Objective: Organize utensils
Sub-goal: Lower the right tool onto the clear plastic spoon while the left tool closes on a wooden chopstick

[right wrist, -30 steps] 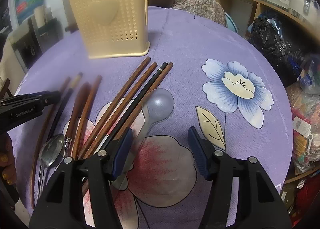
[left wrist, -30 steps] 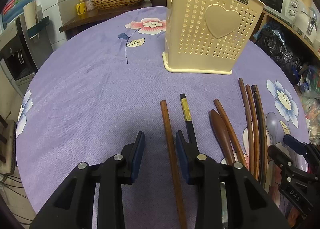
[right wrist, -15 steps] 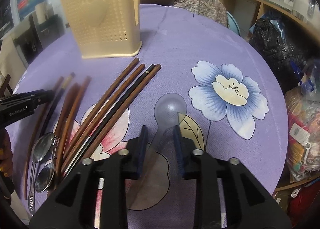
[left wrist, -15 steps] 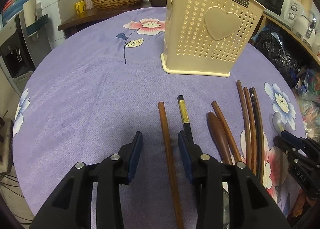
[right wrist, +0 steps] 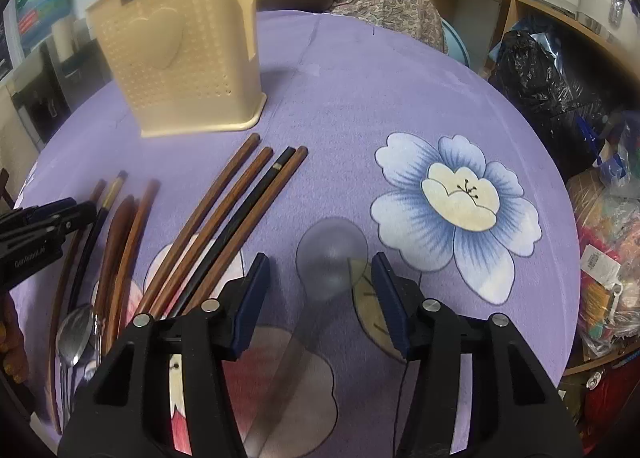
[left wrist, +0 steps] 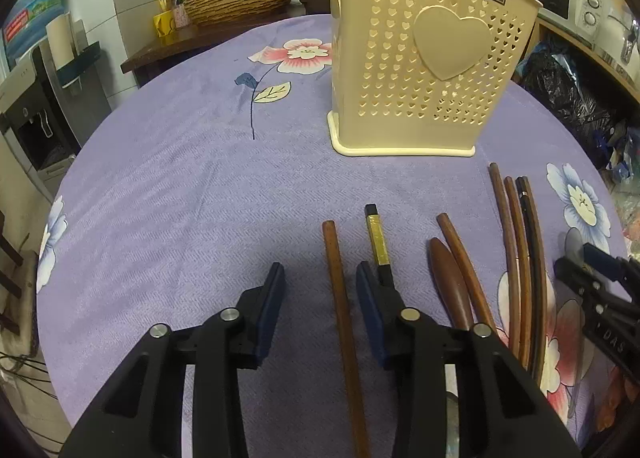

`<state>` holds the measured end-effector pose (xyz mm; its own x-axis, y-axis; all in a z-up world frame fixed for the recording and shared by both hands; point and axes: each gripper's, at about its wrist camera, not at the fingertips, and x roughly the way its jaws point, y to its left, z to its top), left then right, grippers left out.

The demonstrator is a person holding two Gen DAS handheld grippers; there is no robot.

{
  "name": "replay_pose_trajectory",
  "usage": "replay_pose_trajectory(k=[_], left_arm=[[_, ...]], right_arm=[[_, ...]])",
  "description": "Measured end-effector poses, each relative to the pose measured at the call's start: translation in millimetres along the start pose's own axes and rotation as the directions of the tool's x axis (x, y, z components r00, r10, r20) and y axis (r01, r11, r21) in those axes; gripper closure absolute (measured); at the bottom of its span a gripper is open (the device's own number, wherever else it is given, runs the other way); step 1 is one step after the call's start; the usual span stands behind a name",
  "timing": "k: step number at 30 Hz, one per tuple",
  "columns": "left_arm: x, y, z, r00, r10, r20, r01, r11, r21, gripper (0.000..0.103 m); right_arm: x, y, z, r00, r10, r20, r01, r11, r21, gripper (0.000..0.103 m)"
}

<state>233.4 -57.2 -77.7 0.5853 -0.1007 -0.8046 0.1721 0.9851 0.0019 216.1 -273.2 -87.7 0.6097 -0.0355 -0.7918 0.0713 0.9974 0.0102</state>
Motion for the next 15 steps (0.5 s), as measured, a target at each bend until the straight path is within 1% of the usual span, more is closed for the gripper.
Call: replay_pose_trajectory(k=[4, 5, 7, 15], left_arm=[[1.8, 4.7, 4.3, 1.0, 0.004, -0.005, -0.004, 1.0, -0.011, 0.083], [1.9, 5.3, 4.7, 1.0, 0.003, -0.006, -0.003, 1.0, -0.013, 0.088], [2.3, 5.5, 5.0, 1.0, 0.006, -0.005, -0.006, 1.0, -0.009, 0.091], [2.9, 1.8, 5.9, 1.0, 0.008, 0.0, -0.008, 1.0, 0.007, 0.093]], right_arm=[[6.5, 1.5, 10.3, 1.0, 0.002, -0.001, -0.002, 1.0, -0.002, 0.064], [7.2, 1.1, 11.5, 1.0, 0.002, 0.0, -0.002, 1.0, -0.002, 0.066], [7.9, 1.0, 13.0, 1.0, 0.002, 0.0, -0.002, 1.0, -0.005, 0.066], [7.1, -0.2, 13.2, 1.0, 0.009, 0.007, -0.009, 1.0, -0.01, 0.066]])
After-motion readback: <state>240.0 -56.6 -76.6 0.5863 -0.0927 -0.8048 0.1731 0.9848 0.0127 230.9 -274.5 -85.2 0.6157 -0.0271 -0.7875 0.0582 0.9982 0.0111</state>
